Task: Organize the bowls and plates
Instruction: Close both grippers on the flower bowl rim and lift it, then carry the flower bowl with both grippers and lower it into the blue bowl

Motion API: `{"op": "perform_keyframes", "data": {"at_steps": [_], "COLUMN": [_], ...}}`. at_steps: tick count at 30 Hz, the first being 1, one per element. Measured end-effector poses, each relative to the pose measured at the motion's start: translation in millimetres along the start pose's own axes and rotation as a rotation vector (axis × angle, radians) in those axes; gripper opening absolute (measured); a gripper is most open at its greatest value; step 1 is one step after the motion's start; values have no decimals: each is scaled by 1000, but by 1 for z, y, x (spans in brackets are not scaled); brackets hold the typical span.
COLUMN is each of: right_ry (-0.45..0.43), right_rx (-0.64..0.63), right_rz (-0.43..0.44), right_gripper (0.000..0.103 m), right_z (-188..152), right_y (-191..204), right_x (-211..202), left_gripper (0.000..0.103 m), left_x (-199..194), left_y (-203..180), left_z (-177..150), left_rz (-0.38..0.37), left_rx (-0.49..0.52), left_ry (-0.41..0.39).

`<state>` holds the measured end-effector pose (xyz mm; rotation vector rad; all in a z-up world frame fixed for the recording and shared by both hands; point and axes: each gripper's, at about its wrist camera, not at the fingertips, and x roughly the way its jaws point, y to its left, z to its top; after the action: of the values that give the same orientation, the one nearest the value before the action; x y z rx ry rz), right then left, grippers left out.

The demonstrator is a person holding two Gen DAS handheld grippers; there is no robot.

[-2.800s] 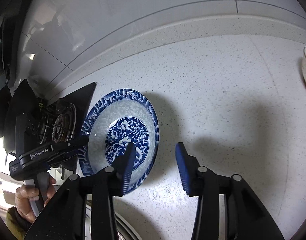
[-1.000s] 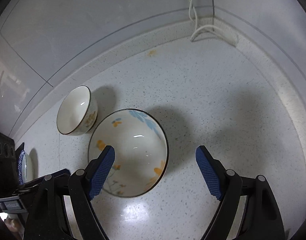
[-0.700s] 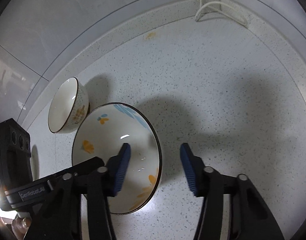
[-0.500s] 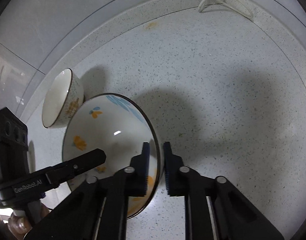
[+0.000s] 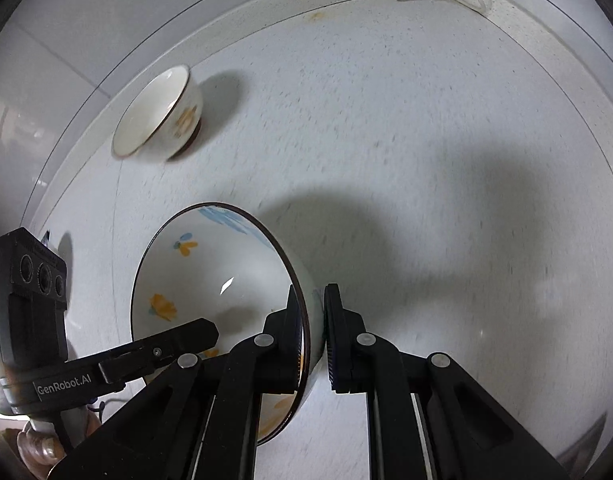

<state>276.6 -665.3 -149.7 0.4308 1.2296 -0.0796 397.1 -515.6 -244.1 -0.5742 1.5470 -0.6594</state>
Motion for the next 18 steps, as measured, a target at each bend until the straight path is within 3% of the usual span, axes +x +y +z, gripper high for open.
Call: {"op": "perform_keyframes", "data": {"at_steps": [7,18], "right_ry": [24,19], "right_rx": [-61,-315], "right_rz": [0,150], "right_gripper": [10,10], "right_z": [-46,-47], "right_y": [72,263], "right_x": [-16,5], "left_gripper": [22,22], "left_x": [-74,-248], "left_y": [45,146], "left_z": [-40,-34], "left_rz": [-19,18], "left_rx": [-28,-120], "left_ry": [-23,-249]}}
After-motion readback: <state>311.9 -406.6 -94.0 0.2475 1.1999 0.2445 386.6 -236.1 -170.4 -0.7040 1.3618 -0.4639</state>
